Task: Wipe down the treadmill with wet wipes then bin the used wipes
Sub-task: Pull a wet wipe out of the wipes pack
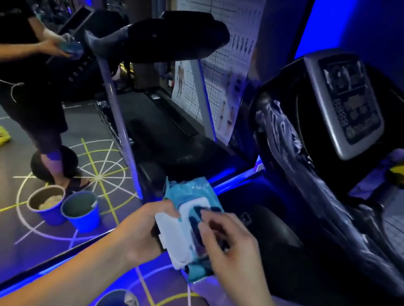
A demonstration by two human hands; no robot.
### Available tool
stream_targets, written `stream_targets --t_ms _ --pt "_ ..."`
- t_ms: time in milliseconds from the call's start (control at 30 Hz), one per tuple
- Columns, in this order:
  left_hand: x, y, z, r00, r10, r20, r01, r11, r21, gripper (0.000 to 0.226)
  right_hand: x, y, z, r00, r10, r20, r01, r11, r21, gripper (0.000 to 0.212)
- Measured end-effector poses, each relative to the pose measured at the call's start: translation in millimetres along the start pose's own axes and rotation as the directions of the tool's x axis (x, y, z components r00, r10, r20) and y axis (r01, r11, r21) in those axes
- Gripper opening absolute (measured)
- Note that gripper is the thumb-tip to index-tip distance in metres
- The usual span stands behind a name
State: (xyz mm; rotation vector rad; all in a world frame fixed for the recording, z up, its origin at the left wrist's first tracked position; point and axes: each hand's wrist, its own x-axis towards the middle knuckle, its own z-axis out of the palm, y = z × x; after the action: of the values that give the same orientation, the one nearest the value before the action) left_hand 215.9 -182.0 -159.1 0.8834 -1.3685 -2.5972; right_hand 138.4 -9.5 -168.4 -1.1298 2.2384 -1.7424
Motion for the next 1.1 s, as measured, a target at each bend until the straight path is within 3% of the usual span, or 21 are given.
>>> stream_targets --t_ms 67,100,167,200,300,367,467,633,800,933,1033,1100 --pt "11 5 -3 1.000 -0.004 0.006 0.004 1.000 -0.002 0.032 16 3 9 1.000 0.006 0.003 -0.006 0.991 -0.131 0.026" --pt "16 7 0 1.000 -0.028 0.010 0.028 0.999 0.016 0.012 21 5 14 1.000 0.005 -0.010 -0.007 0.979 -0.203 0.030" --pt "30 4 -6 0.999 0.021 0.028 -0.022 0.999 0.029 0.047 30 6 24 0.994 0.032 -0.102 -0.058 0.962 -0.268 0.031" --pt "32 5 -6 0.997 0.021 0.071 -0.021 1.000 -0.001 0.051 34 6 27 0.984 0.057 -0.167 -0.100 0.959 -0.265 0.027" --pt "39 12 -8 0.999 0.005 0.033 -0.006 0.999 0.041 0.012 42 4 33 0.950 0.115 -0.290 -0.206 0.929 -0.307 0.013" --pt "44 15 -14 0.999 0.026 0.037 -0.027 0.999 0.038 0.009 45 2 40 0.949 0.109 -0.294 -0.221 0.898 -0.380 0.015" --pt "46 22 -18 0.995 -0.028 0.098 0.028 1.000 0.003 0.033 47 -2 47 0.950 0.152 -0.273 -0.256 0.879 -0.401 0.021" --pt "45 24 -16 0.986 -0.057 0.159 0.052 0.998 0.035 0.039 46 -5 46 0.926 0.226 -0.304 -0.327 0.882 -0.340 0.007" --pt "34 31 -13 0.950 0.019 0.313 0.021 0.992 -0.126 0.092 47 -5 18 0.863 0.140 -0.485 -0.258 0.948 -0.186 0.013" --pt "44 48 -30 0.938 -0.133 0.320 0.199 0.963 -0.181 0.100 57 -16 -4 0.938 0.018 -0.345 -0.092 0.976 -0.200 0.010" --pt "53 59 -36 0.937 -0.229 0.264 0.249 0.968 -0.044 0.103 63 -26 -12 0.980 0.000 -0.199 -0.030 0.988 -0.151 0.004" --pt "53 60 -33 0.940 -0.228 0.254 0.206 0.973 0.107 0.093 70 -28 -12 0.990 -0.032 -0.139 -0.002 0.972 -0.235 0.006"
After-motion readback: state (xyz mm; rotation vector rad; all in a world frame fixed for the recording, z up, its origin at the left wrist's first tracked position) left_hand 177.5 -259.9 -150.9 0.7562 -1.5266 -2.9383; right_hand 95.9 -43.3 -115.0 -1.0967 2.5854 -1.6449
